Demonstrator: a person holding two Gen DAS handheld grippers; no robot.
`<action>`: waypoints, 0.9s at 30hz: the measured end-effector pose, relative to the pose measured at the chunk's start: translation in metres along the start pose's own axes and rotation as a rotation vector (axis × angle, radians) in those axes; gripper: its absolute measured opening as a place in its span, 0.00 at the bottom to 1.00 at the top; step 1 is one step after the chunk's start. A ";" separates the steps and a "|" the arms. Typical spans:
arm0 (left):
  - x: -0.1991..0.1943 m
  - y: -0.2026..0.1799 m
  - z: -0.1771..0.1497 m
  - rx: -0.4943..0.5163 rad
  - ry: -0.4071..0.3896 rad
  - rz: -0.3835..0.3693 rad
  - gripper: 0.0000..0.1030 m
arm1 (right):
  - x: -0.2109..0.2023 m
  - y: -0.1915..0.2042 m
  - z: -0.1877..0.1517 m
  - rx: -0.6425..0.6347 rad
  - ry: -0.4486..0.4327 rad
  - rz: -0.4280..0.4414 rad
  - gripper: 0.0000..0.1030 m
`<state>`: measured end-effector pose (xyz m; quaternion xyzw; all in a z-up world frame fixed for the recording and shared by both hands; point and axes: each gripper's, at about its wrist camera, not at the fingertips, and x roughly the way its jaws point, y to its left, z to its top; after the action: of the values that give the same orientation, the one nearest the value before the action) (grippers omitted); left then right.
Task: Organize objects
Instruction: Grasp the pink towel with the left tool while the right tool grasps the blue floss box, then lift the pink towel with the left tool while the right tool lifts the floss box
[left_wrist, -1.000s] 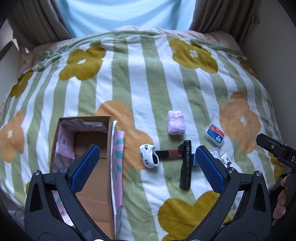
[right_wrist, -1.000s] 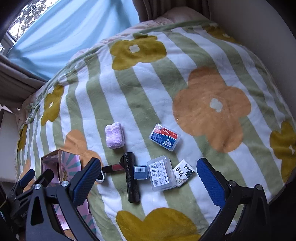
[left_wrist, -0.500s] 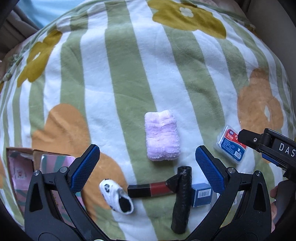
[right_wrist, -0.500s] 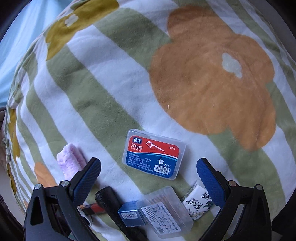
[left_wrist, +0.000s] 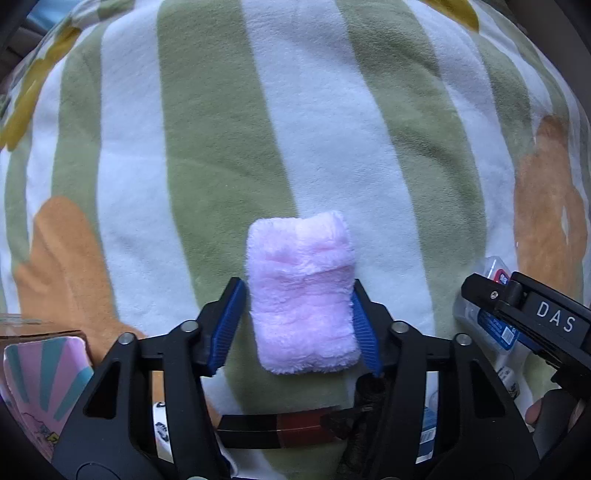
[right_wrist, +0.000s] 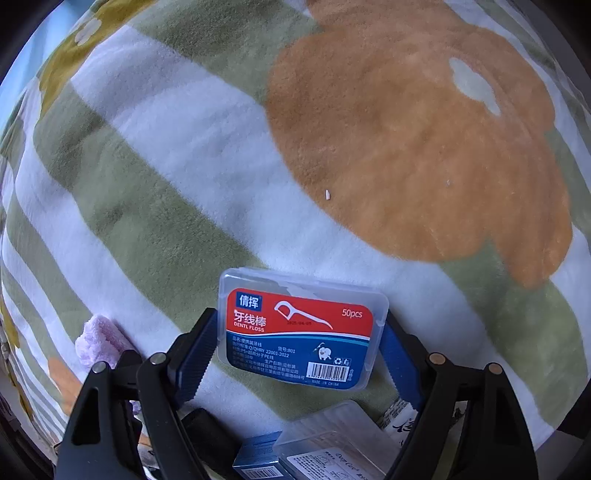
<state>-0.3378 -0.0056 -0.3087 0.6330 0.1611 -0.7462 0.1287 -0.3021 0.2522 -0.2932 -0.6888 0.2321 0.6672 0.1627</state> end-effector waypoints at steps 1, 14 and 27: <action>-0.001 -0.003 0.000 0.009 -0.005 0.003 0.42 | 0.000 0.000 0.001 -0.003 0.001 0.001 0.78; -0.025 0.007 -0.003 -0.033 -0.061 -0.030 0.40 | -0.035 -0.003 0.014 -0.133 -0.060 0.023 0.78; -0.139 0.032 -0.033 -0.108 -0.215 -0.036 0.40 | -0.147 0.042 -0.053 -0.502 -0.282 0.053 0.78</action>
<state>-0.2726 -0.0229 -0.1790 0.5386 0.1976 -0.8021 0.1659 -0.2800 0.2040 -0.1408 -0.6018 0.0527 0.7969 0.0004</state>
